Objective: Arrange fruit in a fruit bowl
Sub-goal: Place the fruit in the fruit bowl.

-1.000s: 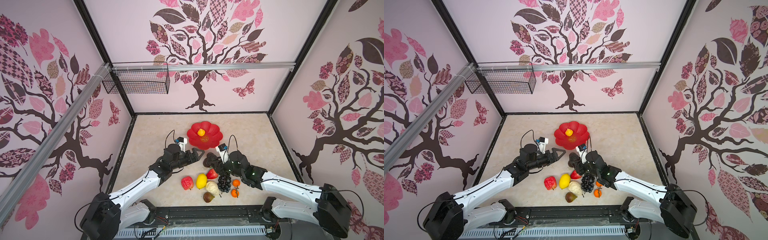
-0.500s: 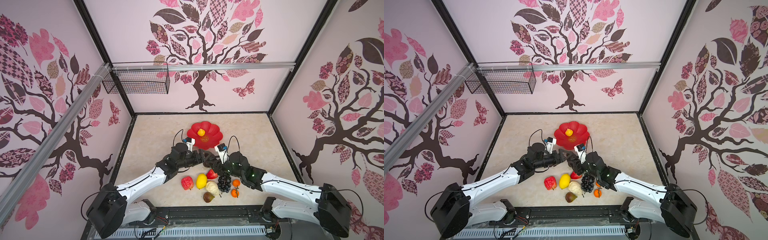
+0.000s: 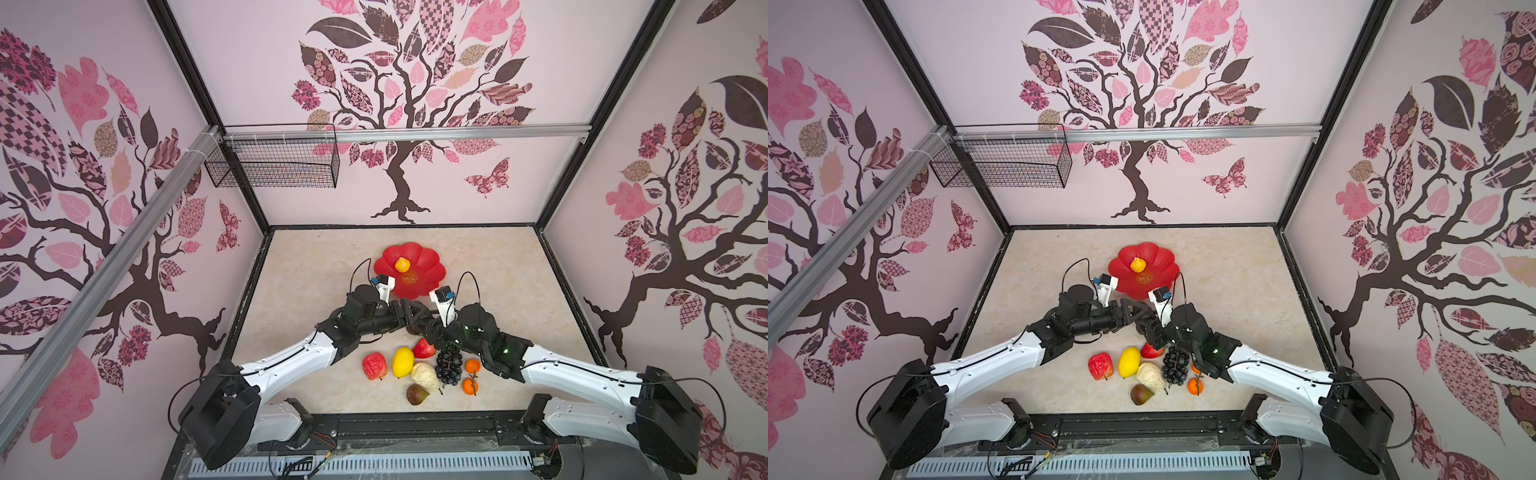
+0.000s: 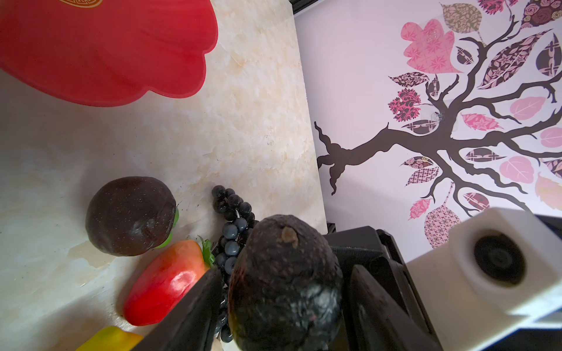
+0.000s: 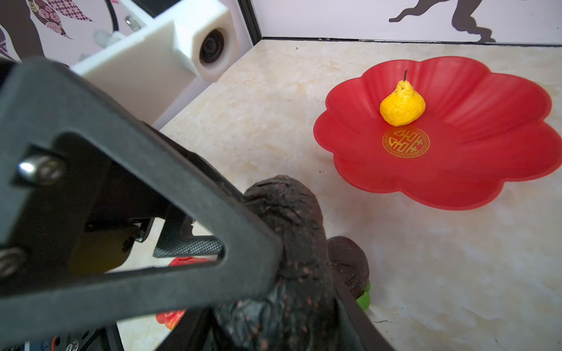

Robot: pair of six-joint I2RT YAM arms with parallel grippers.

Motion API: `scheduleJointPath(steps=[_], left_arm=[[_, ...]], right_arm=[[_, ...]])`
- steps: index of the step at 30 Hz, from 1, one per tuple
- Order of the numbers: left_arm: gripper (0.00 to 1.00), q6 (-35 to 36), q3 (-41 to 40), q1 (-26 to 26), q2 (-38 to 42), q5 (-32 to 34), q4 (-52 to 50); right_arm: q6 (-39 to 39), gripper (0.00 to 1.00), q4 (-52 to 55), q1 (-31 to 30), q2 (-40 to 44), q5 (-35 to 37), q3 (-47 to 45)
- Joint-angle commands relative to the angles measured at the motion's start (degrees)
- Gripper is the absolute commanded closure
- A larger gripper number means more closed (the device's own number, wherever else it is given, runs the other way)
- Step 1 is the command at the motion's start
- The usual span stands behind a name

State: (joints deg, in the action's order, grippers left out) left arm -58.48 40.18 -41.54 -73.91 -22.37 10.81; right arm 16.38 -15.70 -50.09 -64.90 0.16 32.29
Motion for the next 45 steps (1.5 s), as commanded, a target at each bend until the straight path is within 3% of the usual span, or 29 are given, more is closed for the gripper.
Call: scheduleJointPath(steps=[1,13,23,27,31,38,45], left_arm=[[0.3,0.54,2.79,-0.3,-0.69,-0.74,0.93],[0.49,1.85,3.85,-0.37,-1.41,-0.92,0.18],[0.53,5.87,5.54,-0.34,-0.33,2.72,-6.08],[0.54,9.95,7.23,-0.3,0.57,7.26,-10.19],[0.54,16.7,11.14,0.05,0.69,13.05,-17.35],[0.54,27.38,21.41,0.11,-5.41,23.42,-24.31],[0.54,35.21,36.2,0.13,-19.53,32.45,-26.45]], right_arm=[[-0.77,0.54,-1.26,-0.45,-0.89,0.09,2.04],[-0.63,0.53,-0.25,-0.5,-1.44,0.52,2.91],[0.66,0.36,2.02,-0.49,-0.03,1.82,3.19],[0.5,0.18,6.56,-0.45,2.02,5.31,4.22],[0.24,0.08,11.66,-0.36,6.74,6.63,4.8],[2.87,0.03,21.08,-0.36,16.93,14.81,3.68],[11.31,0.03,27.71,-0.36,23.89,22.15,-0.11]])
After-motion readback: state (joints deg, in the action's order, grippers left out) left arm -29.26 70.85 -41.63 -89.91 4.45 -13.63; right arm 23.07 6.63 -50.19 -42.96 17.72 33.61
